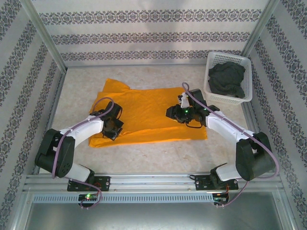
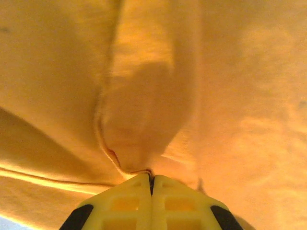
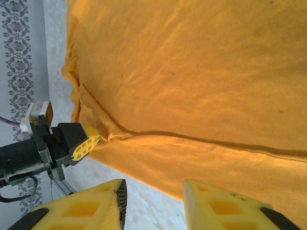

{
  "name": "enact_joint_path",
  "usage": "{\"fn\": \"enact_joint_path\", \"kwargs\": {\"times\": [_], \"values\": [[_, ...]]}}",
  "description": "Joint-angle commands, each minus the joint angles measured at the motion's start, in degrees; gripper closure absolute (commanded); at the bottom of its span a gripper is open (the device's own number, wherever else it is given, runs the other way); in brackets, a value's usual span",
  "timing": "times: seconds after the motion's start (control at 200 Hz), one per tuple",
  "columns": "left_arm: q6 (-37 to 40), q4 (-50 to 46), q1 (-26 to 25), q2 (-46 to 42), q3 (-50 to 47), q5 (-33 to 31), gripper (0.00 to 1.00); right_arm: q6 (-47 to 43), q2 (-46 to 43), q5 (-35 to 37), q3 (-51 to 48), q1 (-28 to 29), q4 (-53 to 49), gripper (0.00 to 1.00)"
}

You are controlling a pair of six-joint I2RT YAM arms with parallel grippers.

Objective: Fold and stack the t-shirts

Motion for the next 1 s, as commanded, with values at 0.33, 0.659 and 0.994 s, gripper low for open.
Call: {"fn": "enact_joint_path", "kwargs": {"times": [0.33, 0.659, 0.994], "values": [[19.1, -7.9, -2.7, 14.5, 23.5, 1.3, 1.0, 1.2, -1.5, -0.7, -1.6, -3.8, -0.3, 0.67], [26.1, -17.3, -4.8, 24.4, 36.0, 0.2, 1.0, 1.6, -1.2, -1.7, -1.8, -5.2, -0.6, 0.67], [27.0, -21.8, -4.8, 19.9, 35.0, -8.9, 0.49, 1.1, 0.0, -0.2, -1.1, -5.6, -2.7, 0.67]]}}
